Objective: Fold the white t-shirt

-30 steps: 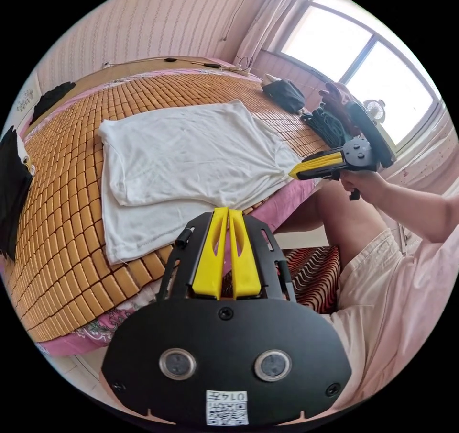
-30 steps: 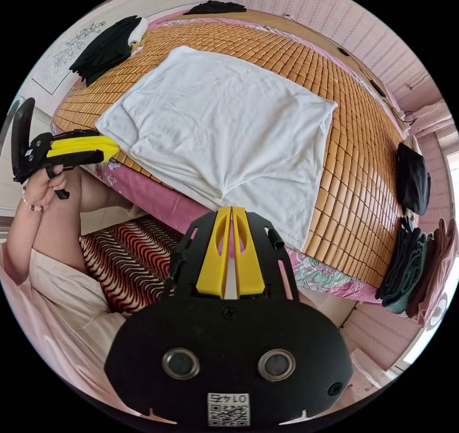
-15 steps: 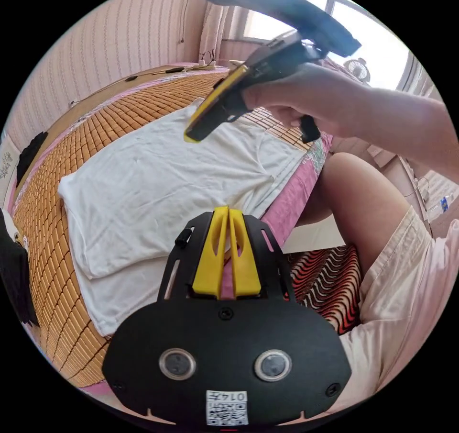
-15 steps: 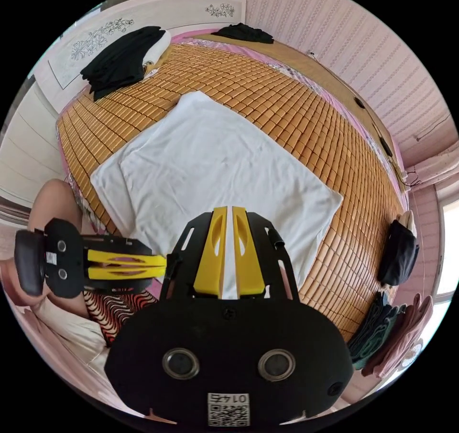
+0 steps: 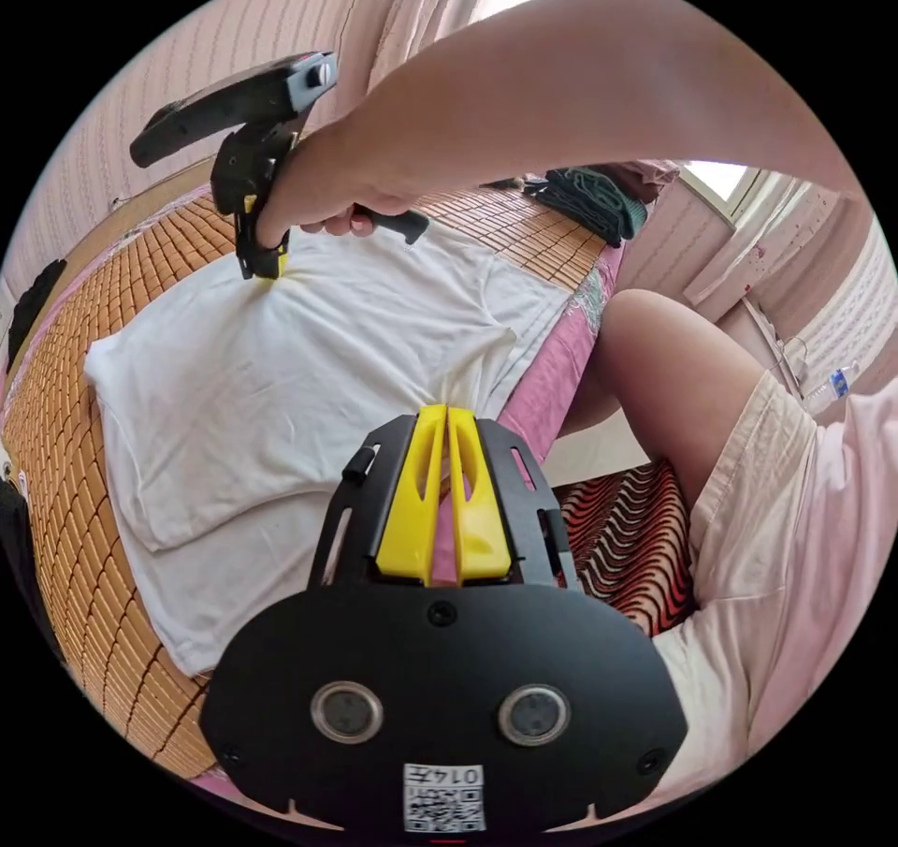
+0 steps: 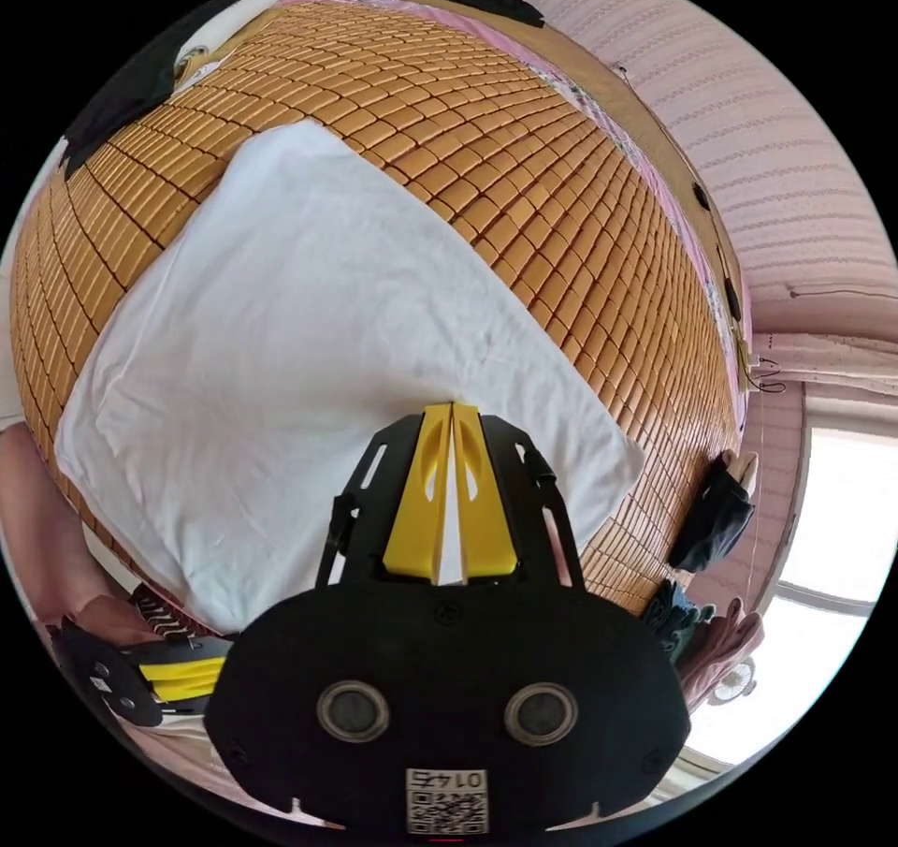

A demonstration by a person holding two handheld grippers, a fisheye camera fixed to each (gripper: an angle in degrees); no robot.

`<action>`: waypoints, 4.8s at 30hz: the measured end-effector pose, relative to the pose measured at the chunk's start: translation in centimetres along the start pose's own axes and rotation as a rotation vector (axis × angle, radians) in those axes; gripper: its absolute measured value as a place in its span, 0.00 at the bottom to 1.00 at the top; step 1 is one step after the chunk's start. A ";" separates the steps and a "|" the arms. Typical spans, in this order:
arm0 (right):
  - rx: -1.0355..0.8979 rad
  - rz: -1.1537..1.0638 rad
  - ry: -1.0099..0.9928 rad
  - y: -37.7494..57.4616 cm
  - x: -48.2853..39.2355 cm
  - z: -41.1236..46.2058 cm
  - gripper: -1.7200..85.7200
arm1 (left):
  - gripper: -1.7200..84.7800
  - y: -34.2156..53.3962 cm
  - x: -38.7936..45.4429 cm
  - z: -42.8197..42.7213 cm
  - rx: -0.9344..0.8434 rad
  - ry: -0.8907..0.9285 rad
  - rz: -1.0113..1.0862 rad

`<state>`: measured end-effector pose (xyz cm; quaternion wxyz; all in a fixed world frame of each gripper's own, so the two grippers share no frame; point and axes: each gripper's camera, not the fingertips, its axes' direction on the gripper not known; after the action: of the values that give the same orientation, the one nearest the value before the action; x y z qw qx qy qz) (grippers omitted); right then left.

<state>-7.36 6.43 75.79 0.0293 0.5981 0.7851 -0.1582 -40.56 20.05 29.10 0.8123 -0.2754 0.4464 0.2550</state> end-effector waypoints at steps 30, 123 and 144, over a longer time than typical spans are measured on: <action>-0.194 0.156 -0.255 -16.6 9.2 4.3 0.01 | 0.01 -0.7 -1.8 2.4 -0.007 0.038 0.014; 0.553 0.735 -0.837 56.6 42.0 51.5 0.17 | 0.01 -11.5 16.7 14.6 -0.078 -0.074 0.170; 0.625 0.674 -0.863 56.2 47.3 42.2 0.03 | 0.01 -12.5 12.8 1.5 0.165 0.258 -0.106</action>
<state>26.55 51.62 12.65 0.2154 0.6754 0.3876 -0.5892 -25.41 14.26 21.49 0.7803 -0.2615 0.5514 0.1368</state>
